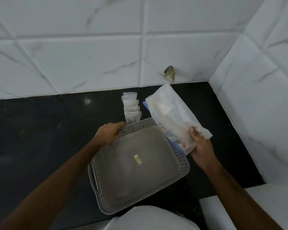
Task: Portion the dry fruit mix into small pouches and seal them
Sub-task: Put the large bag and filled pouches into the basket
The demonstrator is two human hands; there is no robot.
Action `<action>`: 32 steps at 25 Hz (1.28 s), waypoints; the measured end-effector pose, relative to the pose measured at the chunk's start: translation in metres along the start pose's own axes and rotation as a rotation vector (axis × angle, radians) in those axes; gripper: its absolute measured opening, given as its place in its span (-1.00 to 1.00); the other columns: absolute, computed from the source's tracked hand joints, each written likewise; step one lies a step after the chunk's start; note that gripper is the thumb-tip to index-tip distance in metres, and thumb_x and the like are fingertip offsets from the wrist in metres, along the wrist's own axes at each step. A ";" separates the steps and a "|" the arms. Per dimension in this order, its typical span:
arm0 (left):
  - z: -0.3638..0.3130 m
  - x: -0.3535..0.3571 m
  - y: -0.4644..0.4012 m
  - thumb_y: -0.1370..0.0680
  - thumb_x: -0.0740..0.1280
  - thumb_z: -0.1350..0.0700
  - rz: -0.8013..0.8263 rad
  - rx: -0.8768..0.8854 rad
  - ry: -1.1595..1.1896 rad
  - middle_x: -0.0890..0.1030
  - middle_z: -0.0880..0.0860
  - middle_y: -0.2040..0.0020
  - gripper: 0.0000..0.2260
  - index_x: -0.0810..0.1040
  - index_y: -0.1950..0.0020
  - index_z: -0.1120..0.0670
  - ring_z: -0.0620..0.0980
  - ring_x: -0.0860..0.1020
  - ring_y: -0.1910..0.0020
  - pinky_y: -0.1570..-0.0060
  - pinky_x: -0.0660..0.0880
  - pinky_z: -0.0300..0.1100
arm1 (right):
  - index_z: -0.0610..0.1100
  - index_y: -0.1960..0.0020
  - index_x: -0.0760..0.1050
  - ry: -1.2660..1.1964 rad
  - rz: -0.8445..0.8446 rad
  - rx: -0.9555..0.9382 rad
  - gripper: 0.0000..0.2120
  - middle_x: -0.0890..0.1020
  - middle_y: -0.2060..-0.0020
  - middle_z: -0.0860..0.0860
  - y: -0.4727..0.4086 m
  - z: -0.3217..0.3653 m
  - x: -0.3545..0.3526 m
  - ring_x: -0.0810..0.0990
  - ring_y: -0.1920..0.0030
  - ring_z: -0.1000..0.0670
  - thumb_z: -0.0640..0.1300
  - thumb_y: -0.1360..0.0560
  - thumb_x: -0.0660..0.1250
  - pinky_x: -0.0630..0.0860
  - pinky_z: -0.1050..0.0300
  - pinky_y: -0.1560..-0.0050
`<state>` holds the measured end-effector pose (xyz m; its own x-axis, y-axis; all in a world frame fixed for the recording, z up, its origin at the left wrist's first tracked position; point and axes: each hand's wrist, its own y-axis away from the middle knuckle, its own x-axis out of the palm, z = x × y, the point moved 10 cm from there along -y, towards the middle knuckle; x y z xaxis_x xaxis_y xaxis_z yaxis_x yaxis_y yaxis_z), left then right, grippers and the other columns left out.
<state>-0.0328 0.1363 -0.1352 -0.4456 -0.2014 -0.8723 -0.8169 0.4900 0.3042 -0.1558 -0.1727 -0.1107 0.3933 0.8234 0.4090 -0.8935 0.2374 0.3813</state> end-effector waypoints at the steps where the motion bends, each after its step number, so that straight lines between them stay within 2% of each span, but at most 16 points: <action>1: -0.005 0.007 -0.003 -0.52 0.10 -0.20 0.021 0.010 -0.014 0.66 0.02 -0.22 -0.48 0.34 -0.50 -0.25 0.10 0.64 -0.15 -0.16 0.55 0.04 | -0.17 -0.50 0.36 -0.025 -0.039 0.011 -0.60 0.54 -0.39 -0.17 0.005 -0.004 -0.013 0.54 -0.37 -0.20 -0.14 -0.68 0.23 0.45 -0.26 -0.34; 4: -0.020 0.024 -0.015 -0.62 0.18 -0.13 0.050 0.041 -0.039 0.65 0.08 -0.25 -0.51 0.24 -0.57 -0.26 0.12 0.63 -0.16 -0.18 0.55 0.05 | -0.15 -0.48 0.38 -0.054 -0.114 0.007 -0.58 0.56 -0.36 -0.15 0.017 -0.010 -0.041 0.57 -0.34 -0.20 -0.12 -0.64 0.27 0.51 -0.30 -0.30; 8: -0.034 0.027 -0.019 -0.66 0.25 -0.01 -0.003 0.065 0.063 0.63 0.01 -0.24 -0.68 0.47 -0.43 -0.16 -0.01 0.61 -0.16 -0.08 0.50 -0.09 | -0.14 -0.48 0.38 0.045 -0.138 -0.024 -0.57 0.59 -0.34 -0.12 0.029 -0.022 -0.054 0.59 -0.32 -0.17 -0.08 -0.64 0.28 0.49 -0.26 -0.32; 11: -0.049 -0.005 -0.001 -0.64 0.29 0.03 -0.313 0.147 0.037 0.54 -0.04 -0.20 -0.79 0.54 -0.27 -0.08 -0.11 0.50 -0.12 -0.04 0.54 -0.10 | -0.14 -0.45 0.43 0.129 -0.227 -0.072 -0.54 0.63 -0.28 -0.09 0.039 -0.028 -0.062 0.63 -0.27 -0.09 -0.01 -0.59 0.32 0.58 -0.12 -0.24; 13: -0.080 -0.016 0.020 -0.61 0.31 0.07 -0.474 0.266 0.113 0.49 -0.02 -0.18 -0.78 0.54 -0.26 0.01 -0.10 0.48 -0.09 -0.04 0.53 -0.14 | -0.11 -0.35 0.52 0.207 -0.297 -0.097 -0.60 0.67 -0.18 -0.05 0.051 -0.029 -0.062 0.67 -0.17 0.00 0.00 -0.55 0.36 0.64 0.14 -0.06; 14: -0.099 -0.011 0.027 -0.62 0.32 0.06 -0.427 0.283 0.255 0.46 -0.04 -0.20 -0.75 0.52 -0.29 0.03 -0.13 0.50 -0.07 -0.03 0.52 -0.20 | -0.05 -0.24 0.56 0.267 -0.320 -0.122 -0.73 0.69 -0.11 -0.01 0.058 -0.029 -0.062 0.69 -0.10 0.07 -0.02 -0.56 0.37 0.62 0.24 0.01; 16: -0.132 0.022 0.030 -0.62 0.36 0.02 -0.192 0.213 0.542 0.41 -0.08 -0.28 -0.62 0.41 -0.41 0.01 -0.18 0.56 -0.05 0.00 0.57 -0.25 | 0.06 -0.05 0.58 0.404 -0.341 -0.141 -0.91 0.70 -0.02 0.00 0.073 -0.038 -0.059 0.70 0.02 0.10 0.00 -0.56 0.36 0.62 0.20 0.02; 18: -0.146 0.058 0.023 -0.59 0.42 0.05 -0.037 0.115 0.680 0.35 -0.05 -0.38 -0.46 0.28 -0.51 0.01 -0.17 0.60 -0.05 0.03 0.61 -0.26 | 0.00 -0.01 0.60 0.542 -0.271 -0.128 -0.80 0.71 0.01 -0.09 0.082 -0.053 -0.050 0.71 0.08 0.07 0.10 -0.52 0.34 0.64 0.13 0.01; 21: -0.143 0.088 0.015 -0.55 0.48 0.15 -0.011 0.025 0.721 0.30 0.05 -0.47 -0.35 0.22 -0.54 0.06 -0.14 0.62 -0.02 0.08 0.61 -0.32 | -0.03 -0.03 0.60 0.684 -0.202 -0.146 -0.58 0.69 0.06 0.06 0.088 -0.065 -0.044 0.65 0.11 0.29 0.32 -0.47 0.36 0.53 0.45 0.07; 22: -0.140 0.093 0.014 -0.54 0.49 0.17 -0.010 0.002 0.714 0.28 0.06 -0.48 -0.32 0.21 -0.55 0.08 -0.15 0.62 -0.02 0.10 0.60 -0.33 | -0.01 -0.04 0.59 0.710 -0.180 -0.145 -0.67 0.69 0.06 0.05 0.088 -0.066 -0.043 0.62 0.09 0.38 0.23 -0.48 0.42 0.50 0.48 0.06; 23: -0.138 0.097 0.015 -0.53 0.50 0.18 -0.014 -0.009 0.708 0.27 0.06 -0.49 -0.30 0.19 -0.56 0.10 -0.16 0.61 -0.01 0.12 0.60 -0.34 | -0.02 -0.11 0.58 0.768 -0.102 -0.135 -0.81 0.69 0.00 -0.01 0.086 -0.068 -0.039 0.59 0.03 0.43 0.01 -0.54 0.45 0.50 0.47 0.01; 24: -0.139 0.100 0.016 -0.52 0.51 0.20 -0.017 -0.014 0.705 0.26 0.06 -0.48 -0.27 0.17 -0.57 0.12 -0.18 0.60 0.01 0.13 0.60 -0.35 | -0.05 -0.21 0.56 0.868 -0.002 -0.152 -0.76 0.67 -0.10 -0.04 0.086 -0.066 -0.033 0.57 -0.05 0.42 -0.21 -0.57 0.41 0.51 0.40 -0.10; 25: -0.138 0.105 0.017 -0.51 0.51 0.22 -0.026 -0.013 0.701 0.25 0.07 -0.48 -0.26 0.16 -0.57 0.14 -0.19 0.60 0.02 0.12 0.61 -0.34 | -0.05 -0.32 0.53 0.962 0.102 -0.172 -0.63 0.64 -0.20 0.00 0.086 -0.068 -0.028 0.56 -0.14 0.37 -0.31 -0.57 0.37 0.49 0.35 -0.19; 27: -0.138 0.112 0.020 -0.49 0.53 0.22 -0.044 -0.005 0.720 0.25 0.10 -0.48 -0.23 0.13 -0.56 0.15 -0.14 0.61 -0.03 0.06 0.63 -0.28 | -0.02 -0.45 0.45 1.087 0.261 -0.160 -0.51 0.56 -0.27 0.19 0.088 -0.070 -0.020 0.50 -0.24 0.35 -0.32 -0.57 0.34 0.44 0.32 -0.29; 29: -0.135 0.115 0.022 -0.44 0.59 0.12 -0.103 0.005 0.740 0.29 0.11 -0.40 -0.19 0.17 -0.52 0.17 0.00 0.55 -0.22 -0.08 0.60 -0.22 | 0.03 -0.45 0.41 1.098 0.373 -0.156 -0.50 0.52 -0.21 0.31 0.088 -0.072 -0.010 0.49 -0.21 0.43 -0.32 -0.59 0.33 0.45 0.34 -0.28; 32: -0.120 0.120 0.030 -0.26 0.60 -0.27 -0.199 -0.067 0.893 0.39 0.13 -0.28 -0.02 0.24 -0.43 0.22 -0.09 0.50 -0.25 -0.11 0.52 -0.36 | 0.07 -0.50 0.36 1.200 0.508 -0.166 -0.48 0.52 -0.30 0.24 0.093 -0.077 0.003 0.45 -0.29 0.36 -0.28 -0.60 0.30 0.38 0.39 -0.32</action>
<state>-0.1548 0.0249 -0.1852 -0.3886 -0.8715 -0.2993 -0.9162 0.3310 0.2258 -0.2545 -0.1088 -0.1374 -0.3522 0.7615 -0.5441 -0.9334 -0.2435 0.2635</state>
